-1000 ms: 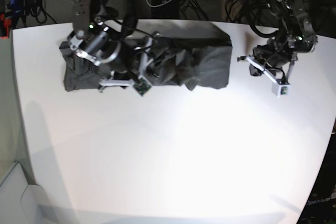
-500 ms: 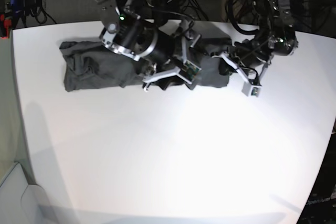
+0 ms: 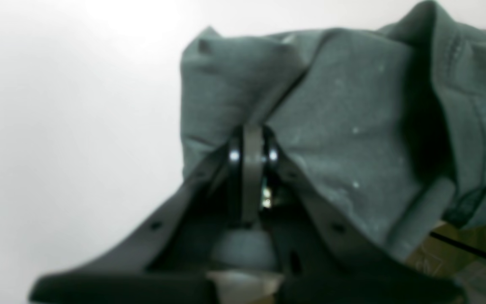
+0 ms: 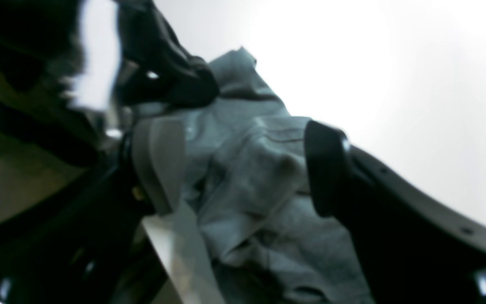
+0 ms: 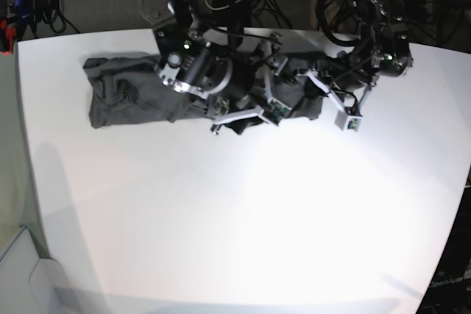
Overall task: Layout the t-shirt on the table in an organized manner, then fold the t-shirt properly
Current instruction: 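Move the right gripper to the folded middle and grasp the shirt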
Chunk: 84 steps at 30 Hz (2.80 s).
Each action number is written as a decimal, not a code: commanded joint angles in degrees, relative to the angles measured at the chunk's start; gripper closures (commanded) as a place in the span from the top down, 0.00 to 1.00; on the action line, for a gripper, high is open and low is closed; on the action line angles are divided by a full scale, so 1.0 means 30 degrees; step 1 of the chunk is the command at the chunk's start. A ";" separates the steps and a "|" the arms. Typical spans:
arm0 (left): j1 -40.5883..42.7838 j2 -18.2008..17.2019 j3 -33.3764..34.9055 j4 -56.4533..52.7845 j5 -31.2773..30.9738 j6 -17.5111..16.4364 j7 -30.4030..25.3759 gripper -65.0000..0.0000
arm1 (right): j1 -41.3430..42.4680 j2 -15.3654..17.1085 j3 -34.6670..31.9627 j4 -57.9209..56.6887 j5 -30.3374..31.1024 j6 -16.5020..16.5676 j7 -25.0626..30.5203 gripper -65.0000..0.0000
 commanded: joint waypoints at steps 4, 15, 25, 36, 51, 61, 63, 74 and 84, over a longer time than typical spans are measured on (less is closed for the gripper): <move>-0.0189 0.0061 0.0044 0.0356 -0.0505 -0.0053 -0.0223 0.00 | 0.0631 -0.0507 -0.0174 -0.0732 0.0463 0.0004 0.0698 0.69; -0.0189 0.0061 0.0044 0.0356 -0.0505 -0.0053 -0.0252 0.00 | 0.0719 -0.0507 -0.0056 -0.1933 0.0433 0.0004 0.1988 0.67; -0.0160 0.0031 -0.0014 0.0356 -0.0505 -0.0053 -0.0252 0.00 | 0.0719 -0.0390 0.1292 -0.2051 0.0345 0.0004 0.1841 0.14; -0.0189 0.0002 -0.0044 0.0327 -0.0505 -0.0083 -0.0252 0.00 | 0.0661 0.0929 0.4163 -0.1816 0.0345 0.0004 0.1871 0.06; -0.0189 0.0031 -0.0044 0.0327 -0.0505 -0.0112 -0.0252 0.00 | -0.0980 0.0548 0.4603 0.1788 0.0375 0.0004 0.1460 0.07; -0.0189 0.0002 -0.0102 0.0327 -0.0505 -0.0112 -0.0252 0.00 | 0.0426 0.0255 0.1497 0.1700 0.0375 0.0004 -0.0210 0.59; -0.0189 0.0002 -0.0102 0.0327 -0.0505 -0.0112 -0.0252 0.00 | 0.0426 0.0255 0.1409 0.1612 0.0375 0.0004 -0.0181 0.65; -0.0189 0.0061 -0.0044 0.0327 -0.0505 -0.0112 -0.0252 0.00 | 0.0602 -0.0009 0.1409 -0.0615 0.0433 0.0004 0.0728 0.68; -0.0189 0.0061 -0.0073 0.0327 -0.0505 -0.0112 -0.0252 0.00 | 0.1100 -0.0331 0.1409 -0.2285 0.0433 0.0004 0.0786 0.48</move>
